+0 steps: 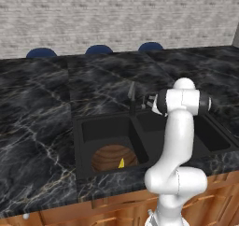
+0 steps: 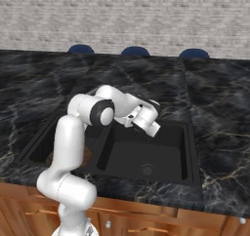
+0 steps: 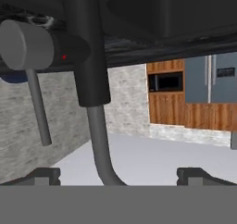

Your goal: Pick the lemon wedge from the cabinet and place it in the bowl. Then pick the bowl and place it in the sink. Then turn on the sink facuet.

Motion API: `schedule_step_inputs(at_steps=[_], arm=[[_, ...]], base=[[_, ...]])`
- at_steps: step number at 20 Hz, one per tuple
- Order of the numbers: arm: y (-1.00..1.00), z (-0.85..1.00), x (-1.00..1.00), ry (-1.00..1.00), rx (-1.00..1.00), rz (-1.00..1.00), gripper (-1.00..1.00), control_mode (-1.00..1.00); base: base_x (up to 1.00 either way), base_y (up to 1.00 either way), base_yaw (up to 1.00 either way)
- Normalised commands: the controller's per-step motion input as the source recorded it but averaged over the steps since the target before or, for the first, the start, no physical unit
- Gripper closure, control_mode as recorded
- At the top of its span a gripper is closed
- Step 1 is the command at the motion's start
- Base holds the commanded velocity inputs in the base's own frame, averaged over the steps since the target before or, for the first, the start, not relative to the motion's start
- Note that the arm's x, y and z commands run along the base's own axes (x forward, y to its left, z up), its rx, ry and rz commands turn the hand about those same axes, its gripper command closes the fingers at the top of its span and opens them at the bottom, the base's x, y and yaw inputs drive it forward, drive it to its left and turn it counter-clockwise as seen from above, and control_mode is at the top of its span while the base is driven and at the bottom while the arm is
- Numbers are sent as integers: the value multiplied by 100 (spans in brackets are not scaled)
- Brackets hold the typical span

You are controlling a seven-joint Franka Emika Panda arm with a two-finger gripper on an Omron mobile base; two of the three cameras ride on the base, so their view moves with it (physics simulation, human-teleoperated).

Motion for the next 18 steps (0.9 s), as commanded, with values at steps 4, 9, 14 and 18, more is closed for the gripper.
schedule_step_inputs(at_steps=[4,9,14,18], arm=[[18,0,10,0,-1,-15,-100,-100],[1,-7,17,0,0,-15,-100,-100],[0,-9,40,5,0,-11,-100,-100],[-2,-6,43,6,0,-1,-100,-100]], base=[[0,0,0],[0,0,0],[0,0,0],[0,0,0]])
